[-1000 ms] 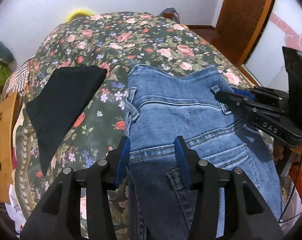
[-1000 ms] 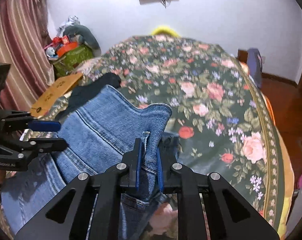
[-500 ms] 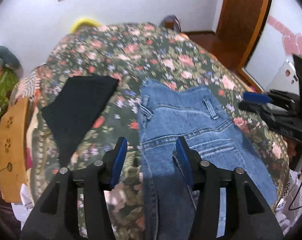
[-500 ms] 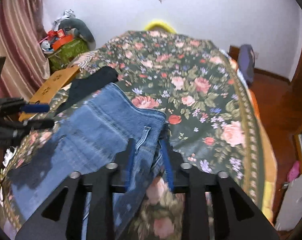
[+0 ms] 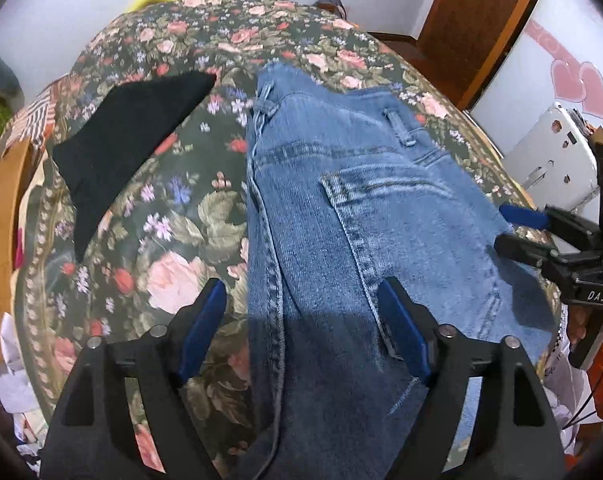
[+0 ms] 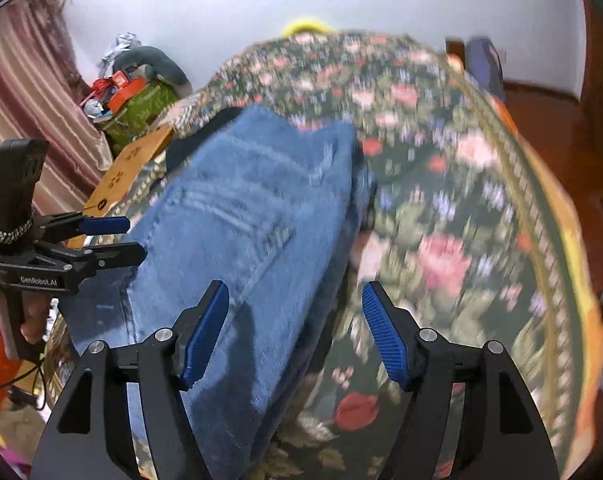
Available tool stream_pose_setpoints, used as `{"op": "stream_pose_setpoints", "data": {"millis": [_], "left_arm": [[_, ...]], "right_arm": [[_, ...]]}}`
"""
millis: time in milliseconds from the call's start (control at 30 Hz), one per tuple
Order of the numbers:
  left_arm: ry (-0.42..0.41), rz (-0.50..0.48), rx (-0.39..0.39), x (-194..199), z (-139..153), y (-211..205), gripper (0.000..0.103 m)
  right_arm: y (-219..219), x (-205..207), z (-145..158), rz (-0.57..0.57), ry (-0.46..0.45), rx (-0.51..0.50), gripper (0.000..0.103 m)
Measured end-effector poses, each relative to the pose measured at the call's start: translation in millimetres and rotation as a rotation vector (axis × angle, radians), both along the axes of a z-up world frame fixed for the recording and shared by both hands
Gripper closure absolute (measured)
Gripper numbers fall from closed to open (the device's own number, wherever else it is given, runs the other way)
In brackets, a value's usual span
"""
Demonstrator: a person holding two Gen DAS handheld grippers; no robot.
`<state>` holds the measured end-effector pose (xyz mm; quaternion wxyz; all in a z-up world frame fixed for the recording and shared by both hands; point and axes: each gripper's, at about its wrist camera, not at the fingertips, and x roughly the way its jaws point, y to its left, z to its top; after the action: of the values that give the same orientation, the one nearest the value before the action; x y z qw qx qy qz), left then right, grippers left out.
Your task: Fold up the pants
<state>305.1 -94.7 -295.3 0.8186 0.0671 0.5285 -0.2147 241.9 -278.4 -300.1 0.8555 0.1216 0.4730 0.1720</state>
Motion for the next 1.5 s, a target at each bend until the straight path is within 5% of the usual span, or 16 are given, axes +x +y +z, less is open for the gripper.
{"op": "stream_pose_setpoints", "data": {"millis": [200,533,667,800,1000,1500], "left_arm": [[0.119,0.017,-0.099,15.4,-14.7,3.0,0.013],[0.232,0.015,-0.141,41.9,-28.9,-15.8,0.006],[0.231,-0.007,-0.17,42.9,-27.2,-20.2,0.022],[0.182,-0.001,-0.159,36.4,-15.0,-21.0,0.045],[0.11,-0.026,-0.115,15.1,4.4,-21.9,0.059],[-0.169,0.04,-0.161,-16.1,111.1,30.6,0.064]], "right_arm": [[-2.9,12.3,-15.6,0.011,0.041,0.073,0.03],[-0.4,40.6,-38.7,0.075,0.109,0.244,0.025],[1.6,45.7,-36.7,0.095,0.103,0.24,0.029],[-1.6,41.9,-27.8,0.09,0.083,0.23,0.052],[1.1,31.2,-5.1,0.105,0.038,0.192,0.072],[43.5,26.6,101.5,0.177,-0.23,0.166,0.076]]}}
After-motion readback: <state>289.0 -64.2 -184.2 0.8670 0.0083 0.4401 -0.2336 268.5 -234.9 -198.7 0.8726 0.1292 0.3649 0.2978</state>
